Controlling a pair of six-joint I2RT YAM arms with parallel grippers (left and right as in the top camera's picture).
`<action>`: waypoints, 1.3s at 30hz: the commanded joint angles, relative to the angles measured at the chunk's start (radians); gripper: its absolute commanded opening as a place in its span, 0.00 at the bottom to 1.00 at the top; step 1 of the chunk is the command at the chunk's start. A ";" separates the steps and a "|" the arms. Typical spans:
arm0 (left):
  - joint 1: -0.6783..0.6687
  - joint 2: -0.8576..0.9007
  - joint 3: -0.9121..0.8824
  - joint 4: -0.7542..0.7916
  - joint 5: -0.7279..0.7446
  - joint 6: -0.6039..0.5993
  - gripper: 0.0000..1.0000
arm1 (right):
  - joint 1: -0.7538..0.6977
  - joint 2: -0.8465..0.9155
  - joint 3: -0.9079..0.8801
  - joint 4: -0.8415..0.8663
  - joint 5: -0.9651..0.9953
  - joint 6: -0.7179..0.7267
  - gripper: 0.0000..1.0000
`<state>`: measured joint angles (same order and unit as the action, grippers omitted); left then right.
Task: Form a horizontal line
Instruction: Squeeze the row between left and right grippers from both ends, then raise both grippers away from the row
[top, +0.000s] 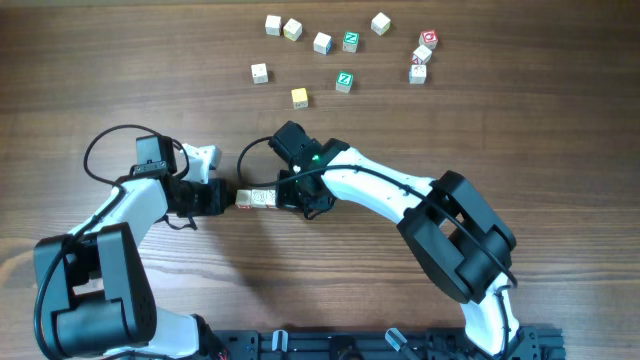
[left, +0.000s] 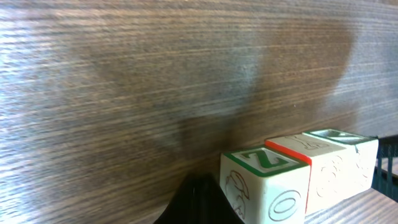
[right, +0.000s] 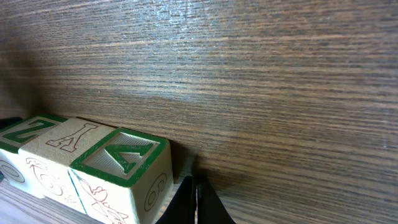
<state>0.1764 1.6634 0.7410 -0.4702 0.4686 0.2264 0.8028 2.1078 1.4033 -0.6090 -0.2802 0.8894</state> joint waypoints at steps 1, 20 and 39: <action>0.005 0.033 -0.019 0.006 -0.201 -0.019 0.04 | -0.008 0.015 -0.010 -0.019 0.055 0.012 0.05; 0.005 -0.569 0.006 -0.011 -0.181 -0.114 0.04 | -0.061 -0.188 -0.010 -0.233 0.402 0.056 0.05; 0.005 -0.877 0.006 -0.074 -0.175 -0.130 0.14 | -0.061 -0.293 -0.011 0.076 0.624 0.018 0.05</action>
<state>0.1768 0.7727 0.7444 -0.5438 0.2821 0.1101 0.7414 1.8229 1.3956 -0.6128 0.2920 0.9379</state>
